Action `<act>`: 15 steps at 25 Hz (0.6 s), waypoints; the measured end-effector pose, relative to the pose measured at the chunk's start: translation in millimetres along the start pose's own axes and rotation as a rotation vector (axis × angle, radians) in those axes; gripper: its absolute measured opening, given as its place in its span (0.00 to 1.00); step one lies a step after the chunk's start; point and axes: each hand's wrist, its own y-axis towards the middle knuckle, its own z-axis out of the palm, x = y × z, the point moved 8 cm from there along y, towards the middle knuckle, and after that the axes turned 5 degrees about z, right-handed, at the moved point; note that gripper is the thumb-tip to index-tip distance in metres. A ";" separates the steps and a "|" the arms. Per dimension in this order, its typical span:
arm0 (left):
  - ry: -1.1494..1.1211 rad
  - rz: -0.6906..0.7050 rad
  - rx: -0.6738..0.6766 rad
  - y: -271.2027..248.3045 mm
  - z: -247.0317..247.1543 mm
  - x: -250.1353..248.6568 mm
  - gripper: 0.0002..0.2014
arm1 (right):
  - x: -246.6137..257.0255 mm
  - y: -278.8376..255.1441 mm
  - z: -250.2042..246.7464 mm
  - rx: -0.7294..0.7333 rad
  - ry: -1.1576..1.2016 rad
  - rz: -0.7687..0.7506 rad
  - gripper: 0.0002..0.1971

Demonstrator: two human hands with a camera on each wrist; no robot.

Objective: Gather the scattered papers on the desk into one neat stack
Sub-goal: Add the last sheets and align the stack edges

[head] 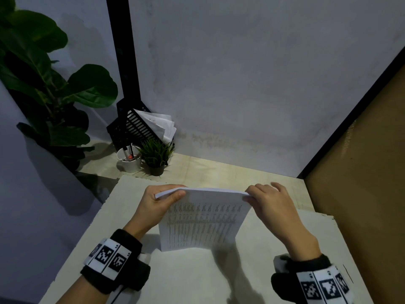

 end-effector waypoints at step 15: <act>-0.160 -0.283 -0.064 -3.7 9.1 49.8 0.12 | -15.2 -9.7 72.3 -0.102 1.353 0.644 0.12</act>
